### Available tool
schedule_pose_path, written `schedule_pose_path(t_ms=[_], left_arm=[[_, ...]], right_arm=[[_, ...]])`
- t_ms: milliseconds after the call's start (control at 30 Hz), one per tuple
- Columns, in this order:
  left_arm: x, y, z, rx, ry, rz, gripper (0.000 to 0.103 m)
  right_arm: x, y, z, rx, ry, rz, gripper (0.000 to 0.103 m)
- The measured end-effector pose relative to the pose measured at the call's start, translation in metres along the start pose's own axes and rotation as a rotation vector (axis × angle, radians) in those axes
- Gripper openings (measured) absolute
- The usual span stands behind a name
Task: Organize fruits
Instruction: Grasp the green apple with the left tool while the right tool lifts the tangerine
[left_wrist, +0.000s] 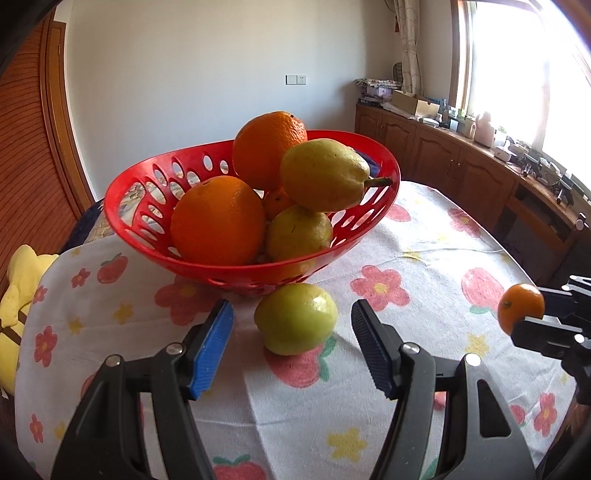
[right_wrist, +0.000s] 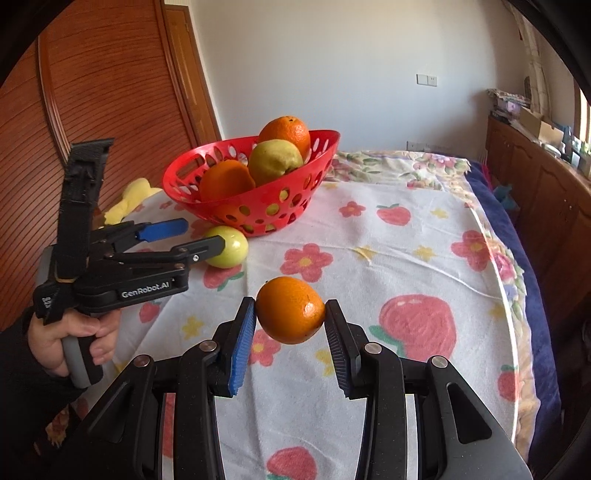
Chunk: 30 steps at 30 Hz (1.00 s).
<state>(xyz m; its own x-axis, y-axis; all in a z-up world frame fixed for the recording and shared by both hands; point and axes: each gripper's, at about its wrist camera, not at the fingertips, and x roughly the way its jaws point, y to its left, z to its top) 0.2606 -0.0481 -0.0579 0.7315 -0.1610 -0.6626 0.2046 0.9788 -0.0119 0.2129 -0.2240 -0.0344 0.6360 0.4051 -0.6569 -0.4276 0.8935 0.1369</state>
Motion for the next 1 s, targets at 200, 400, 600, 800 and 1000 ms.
schedule_pose_path(t_ms=[200,400,600,800,1000], left_arm=[[0.018,-0.002,0.003,0.002,0.043,0.038,0.067],[0.029,-0.001,0.005,-0.012,0.072,0.024,0.067],[0.035,-0.003,0.005,0.004,0.097,0.009,0.060],[0.028,0.000,0.002,0.014,0.103,-0.016,0.055],[0.009,0.001,-0.012,0.003,0.095,-0.027,0.055]], right_arm=[[0.002,-0.004,0.006,-0.006,-0.002,0.006,0.038],[0.006,-0.006,0.008,-0.015,0.010,0.013,0.038],[0.008,-0.006,0.012,-0.020,0.020,0.015,0.038],[0.002,-0.002,0.017,-0.028,0.011,0.015,0.038],[0.004,0.005,0.018,-0.042,0.015,0.015,0.038]])
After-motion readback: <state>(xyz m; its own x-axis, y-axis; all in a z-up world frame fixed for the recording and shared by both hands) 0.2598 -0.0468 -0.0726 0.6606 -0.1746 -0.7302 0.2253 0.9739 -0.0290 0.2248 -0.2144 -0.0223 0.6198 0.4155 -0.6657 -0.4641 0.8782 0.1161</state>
